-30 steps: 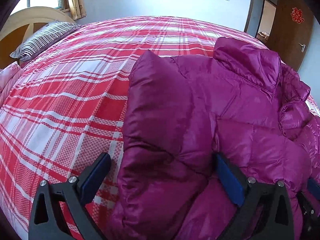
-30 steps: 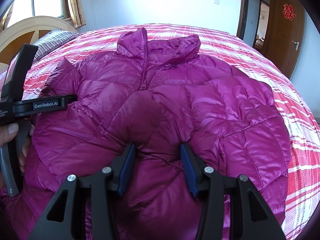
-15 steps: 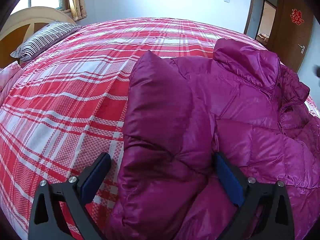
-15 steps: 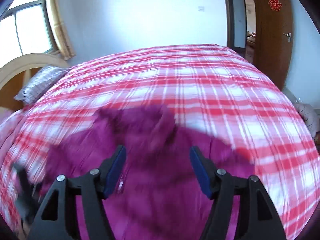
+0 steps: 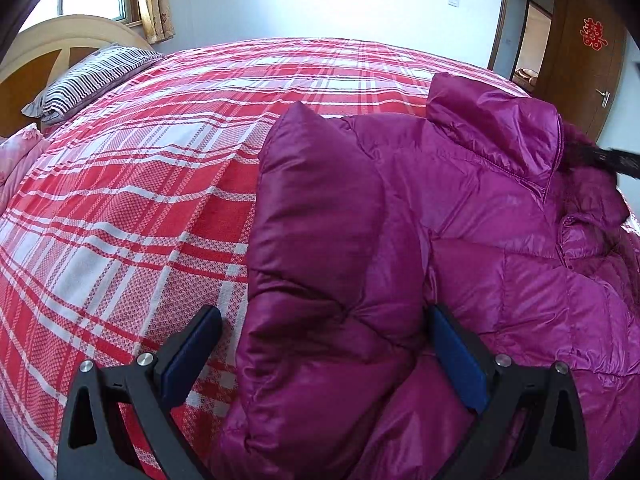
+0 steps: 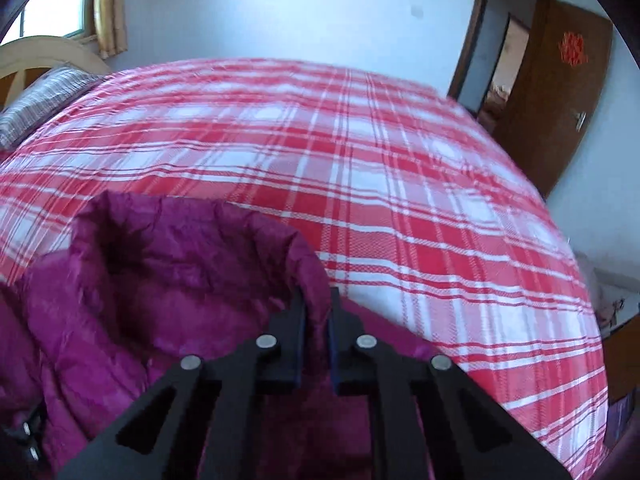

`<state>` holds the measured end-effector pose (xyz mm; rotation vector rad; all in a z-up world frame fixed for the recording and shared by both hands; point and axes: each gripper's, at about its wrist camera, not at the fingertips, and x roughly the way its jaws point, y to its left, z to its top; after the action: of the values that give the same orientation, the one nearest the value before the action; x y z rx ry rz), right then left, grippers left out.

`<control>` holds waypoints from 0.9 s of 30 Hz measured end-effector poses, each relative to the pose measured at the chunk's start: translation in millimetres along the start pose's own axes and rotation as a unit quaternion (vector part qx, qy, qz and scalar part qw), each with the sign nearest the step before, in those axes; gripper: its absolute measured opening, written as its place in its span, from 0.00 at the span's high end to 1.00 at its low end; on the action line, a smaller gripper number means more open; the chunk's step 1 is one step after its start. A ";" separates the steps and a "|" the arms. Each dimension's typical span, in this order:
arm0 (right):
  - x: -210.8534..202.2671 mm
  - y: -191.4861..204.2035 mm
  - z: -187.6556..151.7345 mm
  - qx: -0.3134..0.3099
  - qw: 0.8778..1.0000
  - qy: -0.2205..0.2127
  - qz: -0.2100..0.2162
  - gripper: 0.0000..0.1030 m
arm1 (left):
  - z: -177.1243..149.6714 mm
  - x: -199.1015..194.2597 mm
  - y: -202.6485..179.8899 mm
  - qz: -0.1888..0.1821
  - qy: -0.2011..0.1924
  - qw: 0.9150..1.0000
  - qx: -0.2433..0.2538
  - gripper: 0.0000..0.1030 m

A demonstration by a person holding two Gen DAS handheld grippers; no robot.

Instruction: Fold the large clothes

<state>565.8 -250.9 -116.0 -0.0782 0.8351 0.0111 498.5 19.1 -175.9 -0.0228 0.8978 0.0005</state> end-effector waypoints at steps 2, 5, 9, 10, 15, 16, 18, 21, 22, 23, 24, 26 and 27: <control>-13.8 -3.7 -12.0 0.005 1.000 -0.020 0.004 0.89 | -0.1 0.0 -0.9 0.001 0.000 1.000 0.001 0.01; -15.2 -13.2 -32.5 0.020 0.999 -0.028 0.002 0.89 | 0.1 -0.5 -2.1 0.002 -0.002 1.000 0.001 0.01; 5.1 -33.4 -53.3 0.076 0.996 -0.018 0.033 0.90 | 0.9 -9.9 3.3 -0.019 -0.003 1.000 -0.002 0.01; 8.0 -37.8 -56.9 0.090 0.995 -0.021 0.047 0.90 | 0.1 -21.4 4.9 -0.023 -0.018 1.000 0.005 0.01; 14.9 -52.5 -62.7 0.138 0.985 -0.022 0.097 0.90 | 18.3 -85.2 -3.0 -0.007 -0.108 0.993 0.037 0.01; 15.2 -52.3 -63.2 0.141 0.985 -0.022 0.100 0.90 | 27.6 -96.0 -8.2 -0.013 -0.124 0.991 0.038 0.01; 16.7 -51.9 -63.9 0.144 0.984 -0.021 0.106 0.90 | 51.3 -107.1 -26.2 -0.034 -0.134 0.989 0.044 0.01; 18.5 -50.7 -64.2 0.141 0.984 -0.021 0.107 0.90 | 90.2 -94.5 -65.4 -0.050 -0.128 0.989 0.054 0.01; 18.5 -49.9 -63.8 0.140 0.984 -0.022 0.107 0.90 | 98.7 -86.2 -74.0 -0.050 -0.123 0.990 0.058 0.01; 18.2 -49.8 -65.3 0.140 0.984 -0.023 0.107 0.90 | 108.6 -72.0 -85.4 -0.047 -0.110 0.991 0.067 0.01; 18.2 -49.2 -65.3 0.139 0.984 -0.025 0.106 0.90 | 117.9 -54.7 -96.7 -0.030 -0.098 0.991 0.082 0.01; 18.2 -49.3 -66.6 0.138 0.984 -0.028 0.107 0.90 | 121.6 -32.3 -107.5 0.003 -0.088 0.991 0.098 0.01; 18.3 -49.5 -67.3 0.138 0.984 -0.029 0.108 0.90 | 122.4 -19.3 -111.5 0.008 -0.074 0.991 0.112 0.01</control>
<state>530.3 -305.6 -171.4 0.2739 0.7773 0.1005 583.3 -89.7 -82.3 0.1917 0.7451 -0.0828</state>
